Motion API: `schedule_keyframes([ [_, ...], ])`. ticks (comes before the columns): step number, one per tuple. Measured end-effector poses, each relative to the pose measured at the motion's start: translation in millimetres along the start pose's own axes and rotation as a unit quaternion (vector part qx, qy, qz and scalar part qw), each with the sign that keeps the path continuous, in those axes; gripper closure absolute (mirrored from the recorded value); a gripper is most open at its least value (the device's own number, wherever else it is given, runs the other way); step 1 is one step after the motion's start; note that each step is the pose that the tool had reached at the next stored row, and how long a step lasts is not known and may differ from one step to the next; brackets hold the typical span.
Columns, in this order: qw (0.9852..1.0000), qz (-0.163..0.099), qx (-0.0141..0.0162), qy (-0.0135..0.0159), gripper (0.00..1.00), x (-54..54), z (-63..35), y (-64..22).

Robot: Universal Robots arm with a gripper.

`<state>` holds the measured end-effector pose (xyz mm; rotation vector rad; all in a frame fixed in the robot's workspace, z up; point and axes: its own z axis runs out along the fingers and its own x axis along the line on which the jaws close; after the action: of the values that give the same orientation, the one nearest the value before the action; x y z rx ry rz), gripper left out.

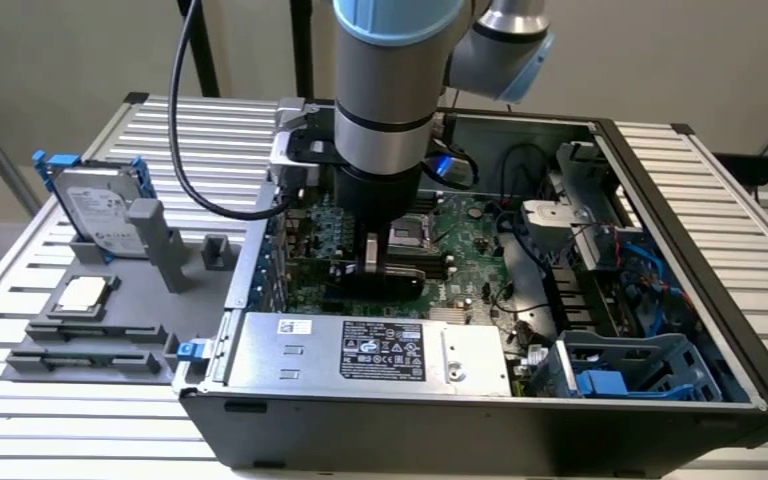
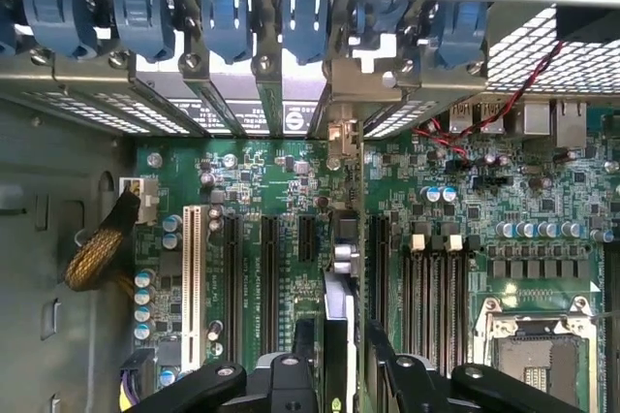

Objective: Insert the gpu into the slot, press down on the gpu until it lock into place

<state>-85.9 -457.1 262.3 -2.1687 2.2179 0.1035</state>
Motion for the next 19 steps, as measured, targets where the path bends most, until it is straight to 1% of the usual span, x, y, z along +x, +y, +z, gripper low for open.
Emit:
schedule_keyframes([
  [6,1.0000,0.000,-0.0005,0.0002,0.66,-2.0,-27.2,0.6],
  [7,1.0000,0.000,-0.0004,0.0001,0.66,-2.2,-30.1,0.6],
  [8,1.0000,0.000,-0.0004,0.0001,0.66,-2.3,-31.2,0.6],
  [9,1.0000,0.000,-0.0004,0.0000,0.69,-2.4,-31.3,0.6],
  [10,1.0000,0.000,-0.0003,0.0000,0.75,-2.7,-31.3,0.7],
  [11,1.0000,0.000,-0.0003,0.0001,0.75,-3.0,-31.4,1.1],
  [13,1.0000,0.000,-0.0003,0.0000,0.87,-3.5,-30.9,2.2],
  [15,1.0000,0.000,-0.0004,0.0001,0.89,-4.0,-29.5,3.8],
  [19,1.0000,0.000,-0.0004,0.0002,0.89,-5.5,-22.6,6.9],
])
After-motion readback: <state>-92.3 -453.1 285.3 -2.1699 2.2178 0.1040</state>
